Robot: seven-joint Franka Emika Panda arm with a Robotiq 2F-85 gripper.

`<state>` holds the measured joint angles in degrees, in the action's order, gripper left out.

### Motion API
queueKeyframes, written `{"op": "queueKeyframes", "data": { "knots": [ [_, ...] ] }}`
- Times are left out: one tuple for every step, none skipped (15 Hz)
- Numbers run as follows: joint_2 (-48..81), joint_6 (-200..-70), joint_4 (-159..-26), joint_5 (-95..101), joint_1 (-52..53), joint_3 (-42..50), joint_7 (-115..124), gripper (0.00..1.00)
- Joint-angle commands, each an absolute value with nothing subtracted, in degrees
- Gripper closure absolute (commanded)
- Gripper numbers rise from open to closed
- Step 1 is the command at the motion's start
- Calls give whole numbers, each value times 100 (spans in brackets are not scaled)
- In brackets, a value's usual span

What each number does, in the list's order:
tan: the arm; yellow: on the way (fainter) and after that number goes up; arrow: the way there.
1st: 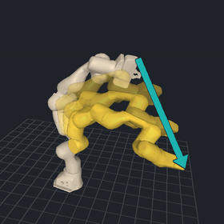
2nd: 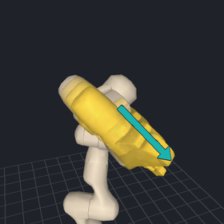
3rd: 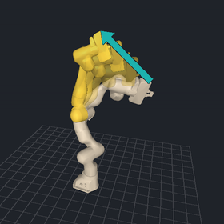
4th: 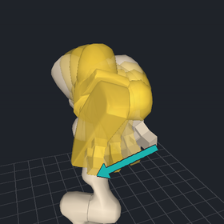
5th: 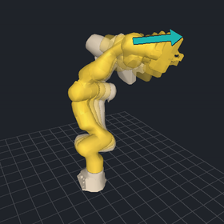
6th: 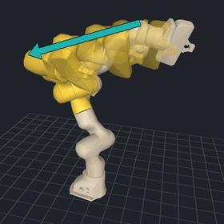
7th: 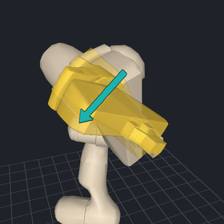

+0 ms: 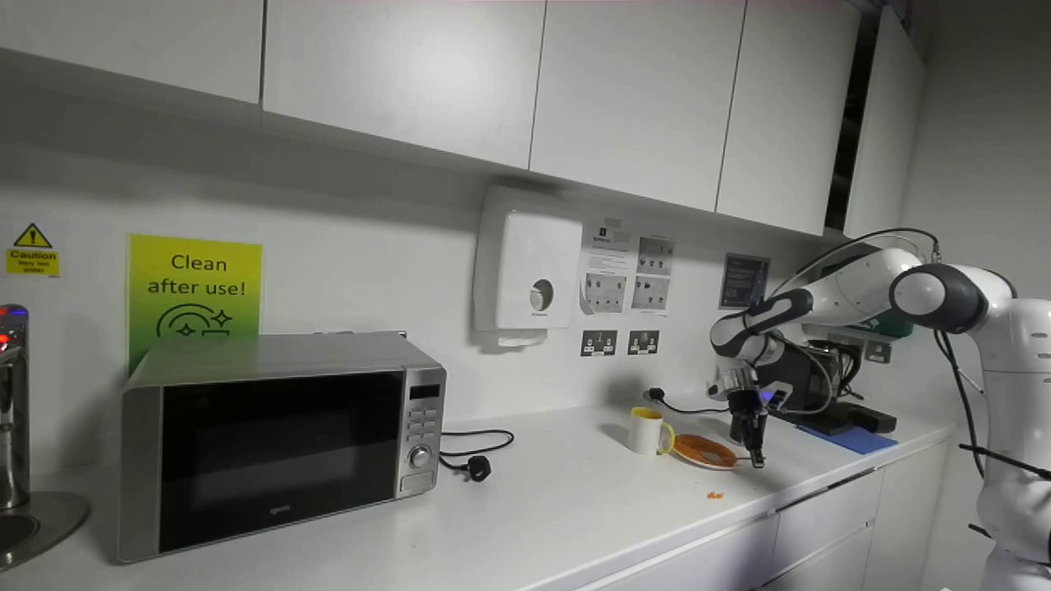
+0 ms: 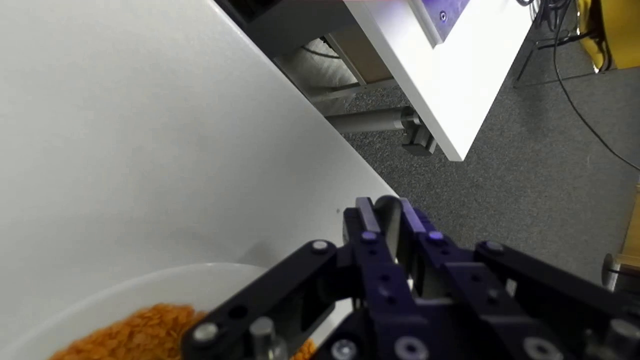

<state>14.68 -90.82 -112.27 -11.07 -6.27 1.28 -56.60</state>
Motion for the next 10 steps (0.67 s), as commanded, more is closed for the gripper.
{"op": "queueKeyframes", "data": {
  "knots": [
    [1570,-8885,-11080,-1256,-749,144,-5732,97],
    [1591,-8878,-11072,-1256,-756,149,-5726,97],
    [1617,-8863,-11063,-1254,-766,152,-5717,97],
    [1638,-8869,-11064,-1246,-779,152,-5714,97],
    [1663,-8869,-11061,-1243,-789,152,-5707,97],
    [1688,-8874,-11049,-1240,-801,156,-5696,97],
    [1709,-8869,-11032,-1248,-817,161,-5689,97],
    [1707,-8880,-11026,-1256,-831,166,-5689,97],
    [1698,-8884,-11017,-1263,-847,170,-5688,97],
    [1686,-8893,-11013,-1265,-861,173,-5687,97]
  ]
}}
